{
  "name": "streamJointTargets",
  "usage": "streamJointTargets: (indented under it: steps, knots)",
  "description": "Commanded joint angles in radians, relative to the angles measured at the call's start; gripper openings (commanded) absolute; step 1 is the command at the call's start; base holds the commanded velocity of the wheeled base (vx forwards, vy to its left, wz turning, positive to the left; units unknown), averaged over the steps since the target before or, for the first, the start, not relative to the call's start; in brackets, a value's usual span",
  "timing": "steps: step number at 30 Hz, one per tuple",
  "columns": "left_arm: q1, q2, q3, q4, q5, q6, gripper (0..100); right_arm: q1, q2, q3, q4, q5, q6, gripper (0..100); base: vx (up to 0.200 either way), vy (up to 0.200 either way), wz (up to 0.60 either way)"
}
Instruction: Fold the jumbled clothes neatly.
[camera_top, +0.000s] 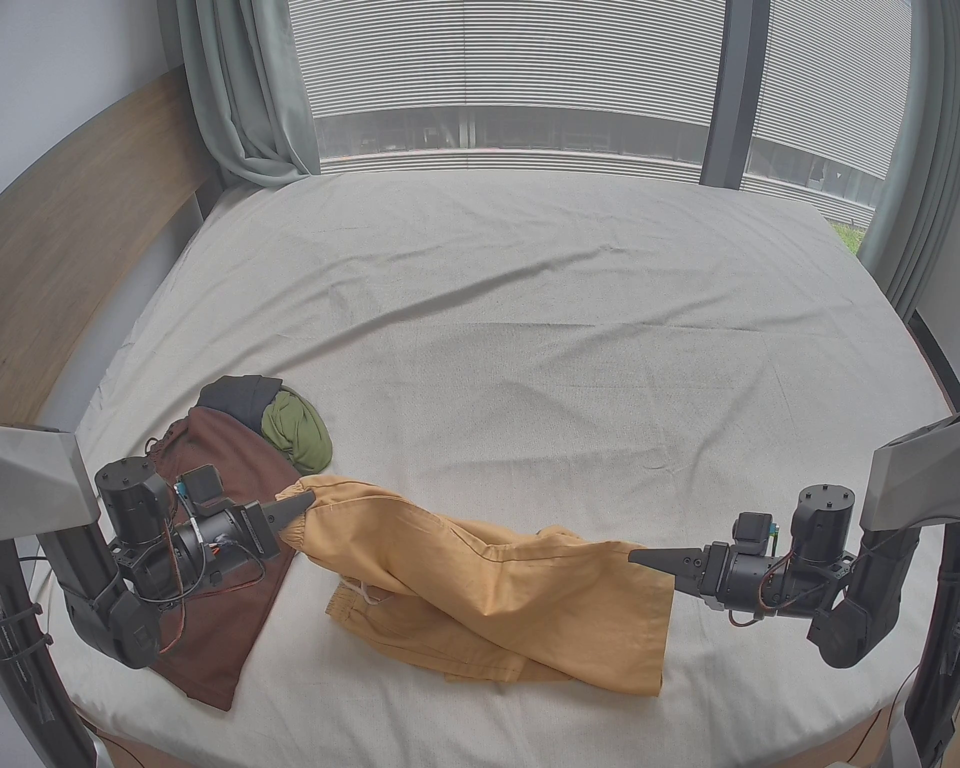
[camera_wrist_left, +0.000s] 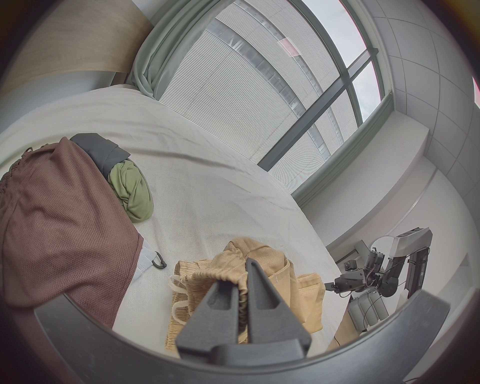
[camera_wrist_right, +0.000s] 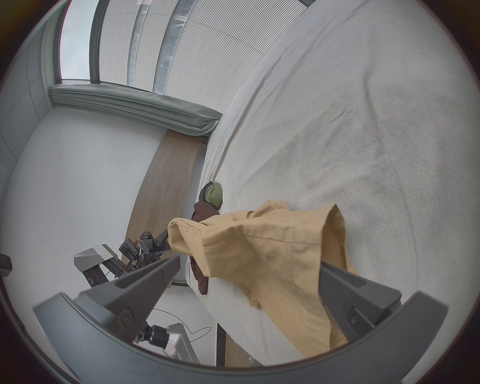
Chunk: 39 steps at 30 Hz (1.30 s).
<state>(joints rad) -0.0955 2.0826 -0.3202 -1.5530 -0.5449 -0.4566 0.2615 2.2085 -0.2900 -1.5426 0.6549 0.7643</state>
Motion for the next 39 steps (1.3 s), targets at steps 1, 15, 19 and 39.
streamJointTargets:
  steps: [1,15,19,39]
  knots:
    - [-0.001,-0.001,0.001,-0.001,0.0,-0.001,0,0.015,0.008,-0.026,-0.001,0.0,0.0,100,0.0,0.0,0.0]
    - [-0.003,-0.002,0.001,-0.001,0.0,0.001,0,0.039,0.034,-0.086,-0.001,0.0,0.001,100,0.0,0.0,0.0]
    - [-0.004,-0.004,0.001,-0.001,-0.001,-0.001,0,0.039,0.043,-0.089,-0.001,0.0,0.001,100,0.0,0.0,0.0]
    - [-0.007,-0.001,-0.008,-0.001,-0.003,-0.002,0,0.039,0.042,-0.103,-0.004,-0.04,0.0,0,0.0,0.0,0.0]
